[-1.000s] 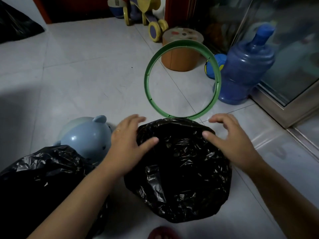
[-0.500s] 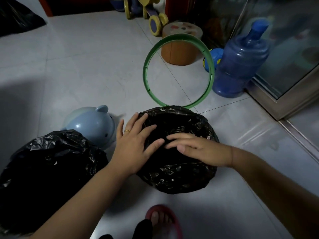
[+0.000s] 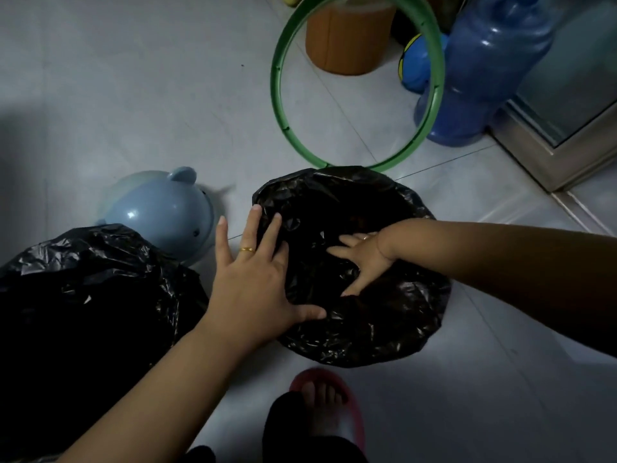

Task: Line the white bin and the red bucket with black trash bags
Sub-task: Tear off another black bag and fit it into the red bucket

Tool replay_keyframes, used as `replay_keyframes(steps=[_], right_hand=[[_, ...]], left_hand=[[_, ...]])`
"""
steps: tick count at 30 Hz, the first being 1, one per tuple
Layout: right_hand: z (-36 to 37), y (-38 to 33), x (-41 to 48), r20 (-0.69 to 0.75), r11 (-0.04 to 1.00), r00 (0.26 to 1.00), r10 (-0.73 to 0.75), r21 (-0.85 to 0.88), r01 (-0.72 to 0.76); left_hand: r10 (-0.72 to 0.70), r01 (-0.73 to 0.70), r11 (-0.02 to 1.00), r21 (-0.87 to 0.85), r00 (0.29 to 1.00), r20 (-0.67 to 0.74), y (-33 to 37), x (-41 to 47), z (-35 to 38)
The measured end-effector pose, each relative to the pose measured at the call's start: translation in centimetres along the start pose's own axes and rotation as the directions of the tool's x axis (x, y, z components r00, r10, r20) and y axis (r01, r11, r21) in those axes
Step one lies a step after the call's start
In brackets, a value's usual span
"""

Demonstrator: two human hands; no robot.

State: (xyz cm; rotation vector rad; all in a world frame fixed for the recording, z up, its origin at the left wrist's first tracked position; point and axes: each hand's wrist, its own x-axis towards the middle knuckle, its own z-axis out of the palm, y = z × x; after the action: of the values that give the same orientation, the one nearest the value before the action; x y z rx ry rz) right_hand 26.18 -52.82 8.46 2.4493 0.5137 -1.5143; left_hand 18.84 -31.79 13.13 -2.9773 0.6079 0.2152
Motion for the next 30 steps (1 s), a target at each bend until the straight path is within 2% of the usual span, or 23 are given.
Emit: replay_keyframes(steps=[5,9,12,14,17,19,21,24,30], right_hand=[[2.3,-1.2,3.1,0.014,0.976,0.997,0.078,-0.205,-0.074],[3.9,-1.4,4.0,-0.162,0.954,0.985,0.054,-0.282,-0.099],[2.5,-1.1,2.9,-0.086,0.955,0.996,0.018,-0.293,-0.043],[1.2,-0.9,1.7,-0.092,0.953,0.995,-0.027,-0.304,-0.002],[0.3,-0.9,-0.4,-0.224,0.936,0.959,-0.173,-0.342,0.089],[0.6,-1.2,-1.2,-0.271,0.902,0.920,-0.284,-0.401,0.160],[1.4,-2.0,-1.0,-0.212,0.845,0.919,-0.333,-0.500,0.191],[2.8,-3.5,1.2,-0.042,0.777,0.970,-0.239,-0.608,0.165],[5.3,-2.9,5.1,-0.100,0.753,0.988,-0.115,-0.658,0.021]], left_hand=[[-0.037,0.033,0.997,0.066,0.997,0.060,0.6,-0.5,-0.3],[-0.042,0.034,0.995,0.094,0.996,0.085,0.8,-0.4,-0.8],[-0.033,0.027,0.997,0.075,0.996,0.079,0.8,-0.4,-1.0],[0.037,-0.038,0.999,0.031,0.999,0.034,0.8,-0.4,-1.6],[0.260,-0.260,0.966,-0.002,0.965,-0.026,0.6,-0.3,-2.1],[0.336,-0.337,0.941,0.015,0.941,0.042,0.2,-0.1,-2.4],[0.354,-0.360,0.931,0.065,0.931,0.089,0.0,0.1,-1.7],[0.384,-0.408,0.907,0.109,0.904,0.188,-0.4,0.4,-0.5],[0.423,-0.449,0.886,0.115,0.885,0.196,-0.3,0.8,-0.5]])
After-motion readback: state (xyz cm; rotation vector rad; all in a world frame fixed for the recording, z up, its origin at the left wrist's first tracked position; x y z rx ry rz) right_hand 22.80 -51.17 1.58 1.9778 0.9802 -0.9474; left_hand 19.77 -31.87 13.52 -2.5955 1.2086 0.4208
